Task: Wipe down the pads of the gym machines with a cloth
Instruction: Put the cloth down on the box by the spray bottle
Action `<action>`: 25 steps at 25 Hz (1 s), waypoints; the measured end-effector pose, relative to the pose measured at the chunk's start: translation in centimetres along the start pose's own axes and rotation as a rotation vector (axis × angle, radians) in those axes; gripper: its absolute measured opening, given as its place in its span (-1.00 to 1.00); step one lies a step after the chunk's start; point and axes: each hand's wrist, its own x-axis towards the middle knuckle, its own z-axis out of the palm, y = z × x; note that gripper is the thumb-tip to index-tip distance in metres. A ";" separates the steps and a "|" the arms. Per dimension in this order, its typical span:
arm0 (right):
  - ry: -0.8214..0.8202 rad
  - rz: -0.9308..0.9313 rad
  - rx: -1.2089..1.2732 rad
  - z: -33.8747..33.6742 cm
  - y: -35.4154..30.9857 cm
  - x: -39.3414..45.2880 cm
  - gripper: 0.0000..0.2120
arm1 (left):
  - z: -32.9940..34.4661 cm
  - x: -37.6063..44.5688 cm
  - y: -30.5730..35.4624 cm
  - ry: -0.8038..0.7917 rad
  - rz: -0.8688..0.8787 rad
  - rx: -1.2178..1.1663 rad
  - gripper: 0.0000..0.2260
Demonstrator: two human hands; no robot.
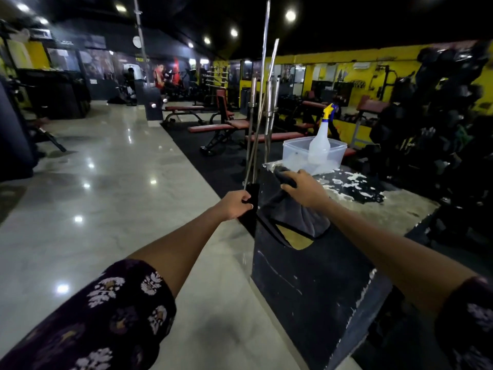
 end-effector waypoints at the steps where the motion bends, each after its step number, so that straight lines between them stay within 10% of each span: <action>1: 0.013 0.017 -0.003 -0.3 1.0 2.7 -0.58 | -0.3 3.4 0.1 -0.017 0.010 0.011 -0.70; 25: 0.179 0.126 0.066 -5.9 26.0 45.8 -0.63 | 0.5 54.1 6.9 -0.041 0.272 0.081 -0.65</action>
